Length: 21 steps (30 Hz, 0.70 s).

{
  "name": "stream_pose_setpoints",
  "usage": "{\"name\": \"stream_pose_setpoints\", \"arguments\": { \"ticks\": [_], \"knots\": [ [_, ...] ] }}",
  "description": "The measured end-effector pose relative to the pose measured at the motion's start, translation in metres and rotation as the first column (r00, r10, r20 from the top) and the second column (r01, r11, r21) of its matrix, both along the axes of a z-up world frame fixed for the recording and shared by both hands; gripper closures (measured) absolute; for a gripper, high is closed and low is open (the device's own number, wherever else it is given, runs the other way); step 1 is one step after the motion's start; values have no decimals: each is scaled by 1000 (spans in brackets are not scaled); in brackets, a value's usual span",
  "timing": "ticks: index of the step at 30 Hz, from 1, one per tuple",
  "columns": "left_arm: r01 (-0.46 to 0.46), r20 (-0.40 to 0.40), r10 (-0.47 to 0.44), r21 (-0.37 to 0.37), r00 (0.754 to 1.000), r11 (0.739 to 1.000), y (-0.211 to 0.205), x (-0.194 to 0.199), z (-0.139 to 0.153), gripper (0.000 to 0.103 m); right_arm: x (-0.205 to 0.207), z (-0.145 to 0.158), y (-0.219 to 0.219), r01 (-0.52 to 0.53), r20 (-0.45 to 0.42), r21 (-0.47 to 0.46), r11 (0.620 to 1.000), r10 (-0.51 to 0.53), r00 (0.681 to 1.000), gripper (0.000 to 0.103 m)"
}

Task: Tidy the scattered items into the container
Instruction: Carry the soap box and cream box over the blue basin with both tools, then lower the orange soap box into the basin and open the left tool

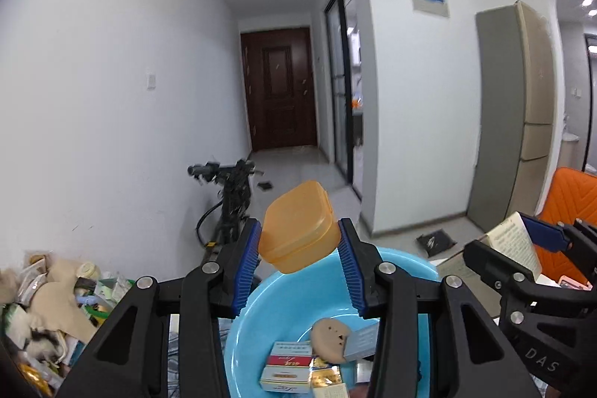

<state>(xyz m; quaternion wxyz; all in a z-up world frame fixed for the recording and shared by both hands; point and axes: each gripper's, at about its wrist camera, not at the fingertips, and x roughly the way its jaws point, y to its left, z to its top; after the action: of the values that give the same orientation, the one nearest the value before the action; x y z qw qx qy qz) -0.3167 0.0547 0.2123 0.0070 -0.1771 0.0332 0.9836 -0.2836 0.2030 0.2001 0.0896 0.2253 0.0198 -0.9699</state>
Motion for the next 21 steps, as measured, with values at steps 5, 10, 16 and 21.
{"name": "stream_pose_setpoints", "arguments": {
  "ticks": [5, 10, 16, 21],
  "knots": [
    [35, -1, -35, 4, 999, 999, 2, -1, 11, 59, -11, 1, 7, -1, 61, -61, 998, 5, 998, 44],
    [25, 77, -24, -16, 997, 1000, 9, -13, 14, 59, -22, 12, 6, -6, 127, -42, 999, 12, 992, 44],
    [-34, 263, 34, -6, 964, 999, 6, -39, 3, 59, -34, 20, 6, -1, 219, 58, 998, -12, 976, 44],
    [-12, 431, 20, -21, 902, 1000, 9, -57, -15, 59, -45, 4, 11, -2, 382, 62, 998, -21, 924, 44]
  ]
}}
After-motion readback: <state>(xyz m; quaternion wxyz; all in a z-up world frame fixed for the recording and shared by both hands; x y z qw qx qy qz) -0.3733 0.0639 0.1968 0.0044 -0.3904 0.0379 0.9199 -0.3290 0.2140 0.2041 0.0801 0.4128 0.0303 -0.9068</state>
